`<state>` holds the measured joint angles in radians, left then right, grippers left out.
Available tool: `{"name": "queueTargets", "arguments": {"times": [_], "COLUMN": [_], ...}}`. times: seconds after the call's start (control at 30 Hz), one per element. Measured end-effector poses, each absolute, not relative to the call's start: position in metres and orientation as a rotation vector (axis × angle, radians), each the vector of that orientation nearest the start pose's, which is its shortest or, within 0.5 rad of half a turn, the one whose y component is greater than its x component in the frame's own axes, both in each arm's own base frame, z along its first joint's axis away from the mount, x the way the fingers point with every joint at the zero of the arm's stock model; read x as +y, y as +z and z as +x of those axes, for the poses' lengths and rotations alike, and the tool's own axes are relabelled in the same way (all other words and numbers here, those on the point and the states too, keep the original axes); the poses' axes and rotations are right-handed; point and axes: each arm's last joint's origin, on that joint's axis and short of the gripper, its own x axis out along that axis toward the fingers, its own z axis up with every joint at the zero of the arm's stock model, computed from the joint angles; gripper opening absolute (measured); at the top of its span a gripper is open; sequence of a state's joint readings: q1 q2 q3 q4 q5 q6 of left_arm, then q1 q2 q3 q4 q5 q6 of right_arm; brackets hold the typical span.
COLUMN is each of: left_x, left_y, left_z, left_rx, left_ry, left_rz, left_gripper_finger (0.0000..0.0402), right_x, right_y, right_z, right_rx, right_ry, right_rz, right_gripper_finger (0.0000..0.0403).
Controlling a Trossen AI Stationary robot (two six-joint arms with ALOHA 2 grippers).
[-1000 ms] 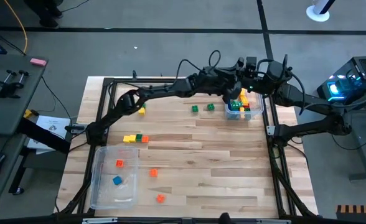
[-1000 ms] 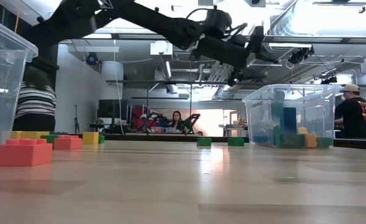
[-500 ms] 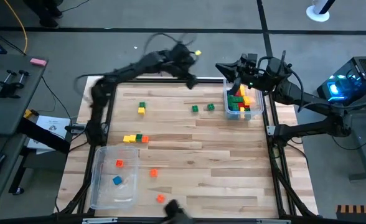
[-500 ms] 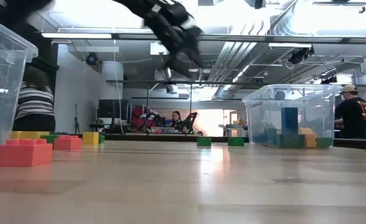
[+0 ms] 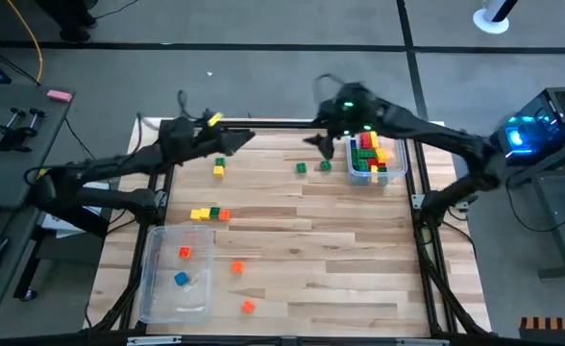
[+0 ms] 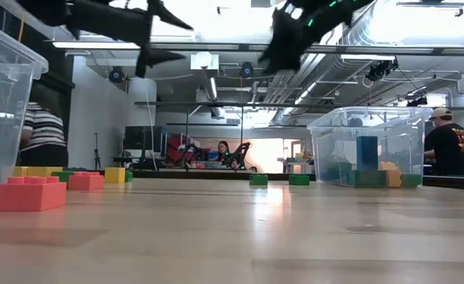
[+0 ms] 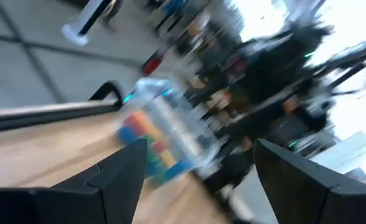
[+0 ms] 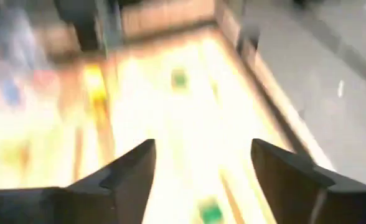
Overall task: Sort blocks by size
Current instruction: Put the middle small green game piece into the left transparent bin
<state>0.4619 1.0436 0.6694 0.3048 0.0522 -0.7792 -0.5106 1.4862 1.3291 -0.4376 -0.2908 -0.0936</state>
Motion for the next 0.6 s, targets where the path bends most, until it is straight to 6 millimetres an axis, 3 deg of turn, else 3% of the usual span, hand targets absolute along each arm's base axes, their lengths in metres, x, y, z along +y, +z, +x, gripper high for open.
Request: {"name": "queueTargets", "arguments": {"times": [0.17, 0.33, 0.47, 0.6], "left_x": [0.093, 0.091, 0.09, 0.089], "left_y": [0.302, 0.31, 0.311, 0.311], "left_z": [0.195, 0.191, 0.191, 0.192], "left_rx": [-0.228, -0.275, -0.274, -0.249], "left_ry": [0.368, 0.348, 0.323, 0.282], "left_rz": [-0.744, -0.651, -0.618, -0.586], "left_gripper_finger": [0.0277, 0.0277, 0.0277, 0.0277], "right_x": [-0.169, -0.174, -0.164, -0.144], "right_y": [0.296, 0.256, 0.231, 0.213], "right_z": [0.324, 0.346, 0.359, 0.374], "right_rx": [0.883, 1.033, 1.118, 1.209], "right_ry": [-0.084, 0.002, 0.042, 0.065], "right_rz": [0.129, 0.081, 0.023, -0.158], "right_gripper_finger": [0.0282, 0.0273, 0.0262, 0.0259]}}
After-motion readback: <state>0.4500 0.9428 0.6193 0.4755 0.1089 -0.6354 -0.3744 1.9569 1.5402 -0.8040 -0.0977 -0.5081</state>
